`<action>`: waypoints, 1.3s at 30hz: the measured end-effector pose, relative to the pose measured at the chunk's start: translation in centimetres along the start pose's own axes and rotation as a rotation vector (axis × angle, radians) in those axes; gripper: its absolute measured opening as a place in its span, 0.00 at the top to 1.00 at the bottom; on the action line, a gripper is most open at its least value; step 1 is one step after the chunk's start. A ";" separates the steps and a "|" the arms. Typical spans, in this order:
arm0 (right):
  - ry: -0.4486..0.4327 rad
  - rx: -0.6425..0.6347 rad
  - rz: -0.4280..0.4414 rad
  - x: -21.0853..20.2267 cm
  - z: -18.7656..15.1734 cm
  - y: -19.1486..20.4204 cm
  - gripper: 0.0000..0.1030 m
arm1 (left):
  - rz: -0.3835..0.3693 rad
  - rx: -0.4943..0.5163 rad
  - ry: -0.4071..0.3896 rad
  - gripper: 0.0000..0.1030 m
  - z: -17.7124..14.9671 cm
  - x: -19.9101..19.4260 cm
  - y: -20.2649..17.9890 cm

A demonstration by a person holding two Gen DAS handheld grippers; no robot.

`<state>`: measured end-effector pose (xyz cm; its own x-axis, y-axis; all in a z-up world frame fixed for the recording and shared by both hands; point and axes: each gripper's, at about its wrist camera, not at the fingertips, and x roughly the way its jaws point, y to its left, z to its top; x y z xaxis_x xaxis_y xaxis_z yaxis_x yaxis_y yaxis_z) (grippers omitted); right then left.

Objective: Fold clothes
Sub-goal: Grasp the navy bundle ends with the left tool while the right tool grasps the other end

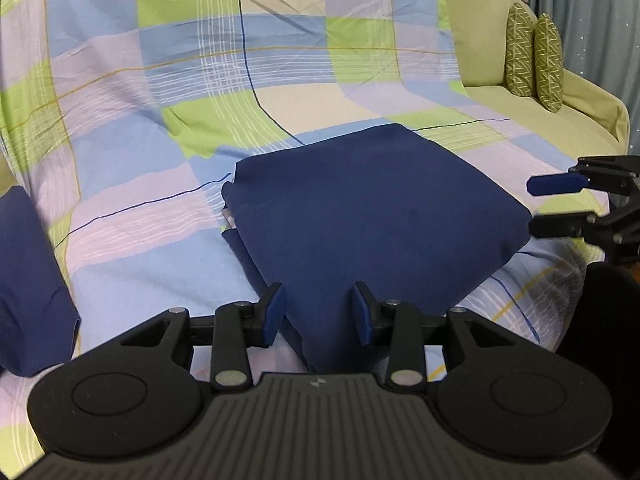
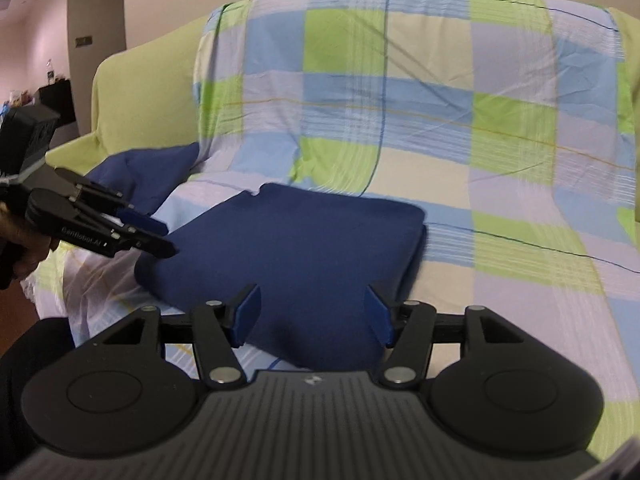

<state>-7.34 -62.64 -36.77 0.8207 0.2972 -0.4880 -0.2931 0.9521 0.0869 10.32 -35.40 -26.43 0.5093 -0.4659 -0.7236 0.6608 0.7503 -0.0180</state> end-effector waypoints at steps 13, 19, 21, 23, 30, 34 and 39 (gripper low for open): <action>0.081 -0.105 -0.055 0.8 -1.2 1.2 0.37 | 0.024 0.295 -0.078 0.46 -1.3 -2.2 -3.6; 0.113 -0.443 -0.101 1.2 -1.5 4.5 0.37 | 0.070 0.663 -0.067 0.45 -3.7 -0.5 -8.2; 0.126 -0.560 -0.091 2.3 -1.7 6.0 0.37 | 0.108 0.724 -0.064 0.45 -3.9 0.7 -9.1; 0.120 -0.711 -0.113 3.7 -2.1 7.8 0.37 | 0.137 0.773 -0.062 0.43 -3.9 1.6 -9.7; 0.172 -1.088 -0.167 6.7 -3.8 9.6 0.35 | 0.271 0.951 -0.018 0.37 -5.1 4.2 -10.2; 0.224 -1.101 -0.238 6.5 -3.6 6.9 0.34 | 0.297 0.952 -0.008 0.36 -5.5 5.3 -9.8; 0.198 -1.225 -0.223 7.2 -4.7 8.1 0.35 | 0.287 0.991 0.062 0.35 -4.6 6.4 -10.3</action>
<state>-6.09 -53.17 -43.65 0.8542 0.0222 -0.5195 -0.5070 0.2572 -0.8226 4.25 -43.94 -34.02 0.7087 -0.2840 -0.6459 0.6909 0.0936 0.7169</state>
